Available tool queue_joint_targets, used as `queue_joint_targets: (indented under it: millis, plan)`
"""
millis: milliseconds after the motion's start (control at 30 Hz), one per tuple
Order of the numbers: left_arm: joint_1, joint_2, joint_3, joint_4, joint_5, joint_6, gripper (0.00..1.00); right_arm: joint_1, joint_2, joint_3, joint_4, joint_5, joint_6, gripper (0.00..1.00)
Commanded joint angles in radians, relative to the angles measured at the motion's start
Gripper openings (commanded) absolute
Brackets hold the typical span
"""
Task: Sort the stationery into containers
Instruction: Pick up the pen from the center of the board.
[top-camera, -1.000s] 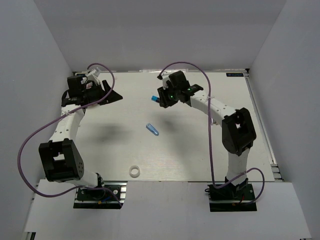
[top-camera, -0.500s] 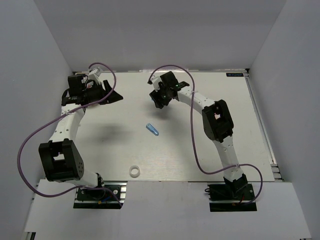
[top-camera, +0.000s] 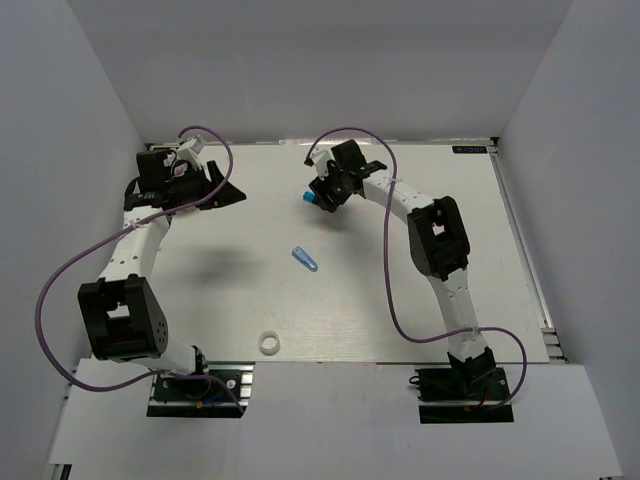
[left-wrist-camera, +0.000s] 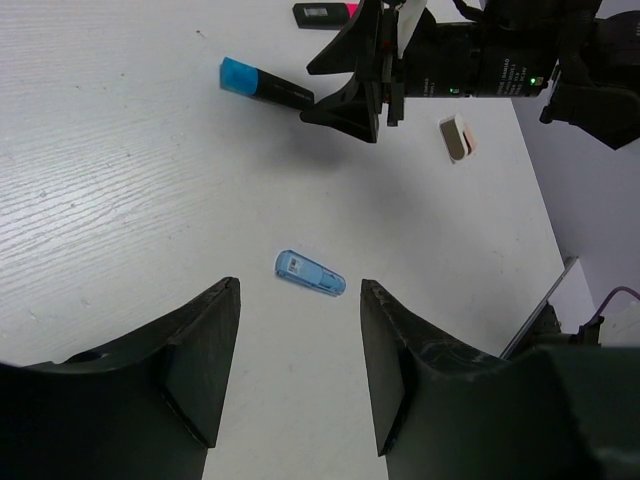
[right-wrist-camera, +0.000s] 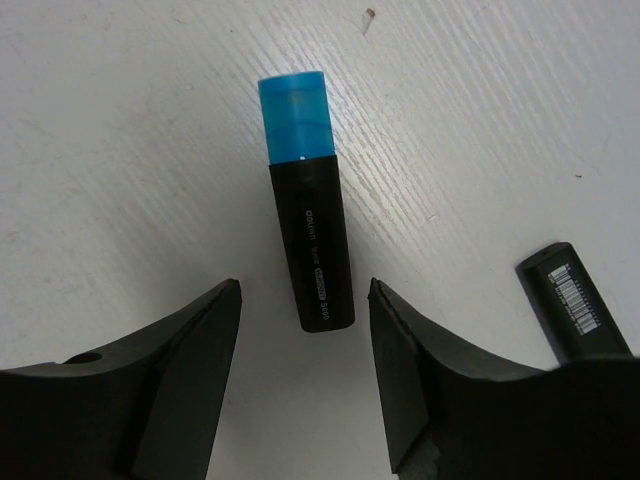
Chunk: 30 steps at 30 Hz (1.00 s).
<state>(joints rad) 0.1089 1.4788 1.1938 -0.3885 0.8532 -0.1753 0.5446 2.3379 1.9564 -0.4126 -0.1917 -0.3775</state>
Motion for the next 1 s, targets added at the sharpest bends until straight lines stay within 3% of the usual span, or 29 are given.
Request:
queue_joint_targets:
  millis: [0,233,467,700,967]
  plan:
    - [-0.003,-0.005,0.035,-0.001,0.006,0.017,0.61,-0.009,0.029,0.019,0.052,-0.04,-0.021,0.59]
    - [-0.003,-0.006,0.027,-0.004,0.004,0.02,0.61,-0.012,0.078,0.071,0.029,-0.083,-0.04,0.48]
    - [-0.003,-0.011,-0.023,0.02,0.013,-0.024,0.62,-0.009,0.081,0.021,0.04,-0.089,-0.066,0.4]
    - [-0.012,0.049,-0.031,0.049,0.047,-0.075,0.62,-0.008,-0.018,-0.112,0.092,-0.135,-0.037,0.0]
    - [-0.04,0.118,-0.066,0.115,0.063,-0.15,0.62,-0.002,-0.271,-0.338,0.19,-0.261,0.061,0.0]
